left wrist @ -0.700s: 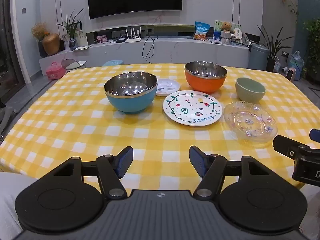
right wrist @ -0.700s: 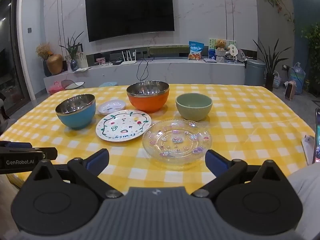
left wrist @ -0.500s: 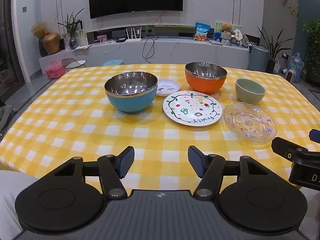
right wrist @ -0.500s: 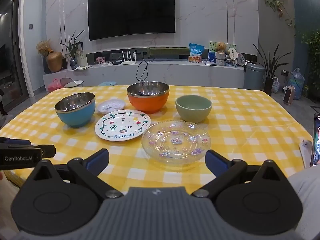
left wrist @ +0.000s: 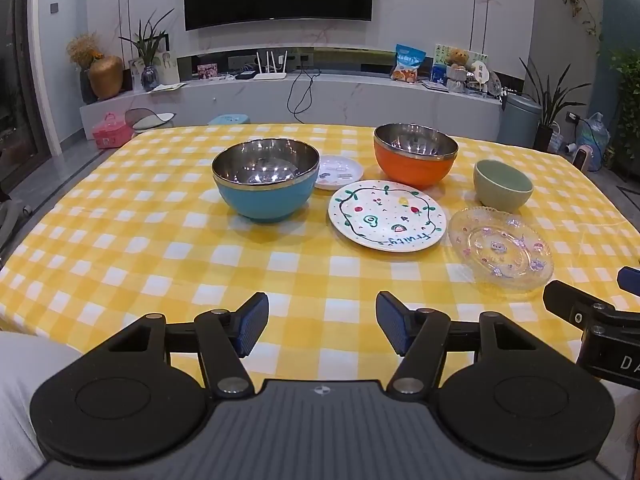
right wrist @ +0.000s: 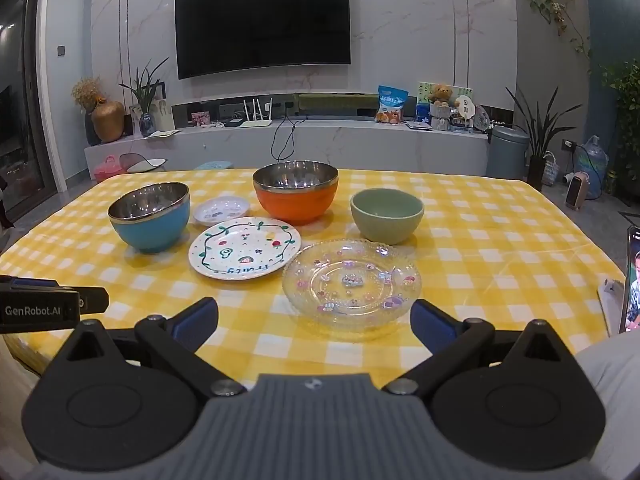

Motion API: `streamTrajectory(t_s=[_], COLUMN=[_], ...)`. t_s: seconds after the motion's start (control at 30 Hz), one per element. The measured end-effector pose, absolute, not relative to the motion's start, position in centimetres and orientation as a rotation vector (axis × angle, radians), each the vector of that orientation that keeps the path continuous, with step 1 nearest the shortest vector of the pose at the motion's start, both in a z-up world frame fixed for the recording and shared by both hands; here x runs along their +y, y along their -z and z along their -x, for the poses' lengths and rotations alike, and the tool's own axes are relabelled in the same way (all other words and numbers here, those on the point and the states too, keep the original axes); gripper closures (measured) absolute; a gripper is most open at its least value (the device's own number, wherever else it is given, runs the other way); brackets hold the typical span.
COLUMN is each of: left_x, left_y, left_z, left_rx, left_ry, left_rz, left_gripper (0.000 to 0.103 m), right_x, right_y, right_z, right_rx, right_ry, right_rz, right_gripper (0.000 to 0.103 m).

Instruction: Organize plates and bowls

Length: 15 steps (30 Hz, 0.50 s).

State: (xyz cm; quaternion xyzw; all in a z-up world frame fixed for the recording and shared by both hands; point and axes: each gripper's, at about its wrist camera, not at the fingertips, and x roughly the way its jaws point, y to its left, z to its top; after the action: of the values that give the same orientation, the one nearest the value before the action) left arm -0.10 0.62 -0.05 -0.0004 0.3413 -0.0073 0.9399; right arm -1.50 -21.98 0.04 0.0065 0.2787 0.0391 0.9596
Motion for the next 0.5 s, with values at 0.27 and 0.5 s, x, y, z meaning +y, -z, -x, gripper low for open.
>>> streamTrajectory(t_s=[0.27, 0.5], left_x=[0.63, 0.66], left_y=[0.06, 0.05], left_z=[0.08, 0.07], left_rx=[0.697, 0.697], left_ry=[0.016, 0.016], left_rz=[0.0, 0.0], left_gripper=[0.03, 0.03], right_x=[-21.96, -21.93], right_y=[-0.01, -0.03], right_z=[1.56, 1.58], right_rx=[0.565, 0.566], right_ry=[-0.079, -0.078], right_rz=[-0.008, -0.008], right_gripper=[0.003, 0.003])
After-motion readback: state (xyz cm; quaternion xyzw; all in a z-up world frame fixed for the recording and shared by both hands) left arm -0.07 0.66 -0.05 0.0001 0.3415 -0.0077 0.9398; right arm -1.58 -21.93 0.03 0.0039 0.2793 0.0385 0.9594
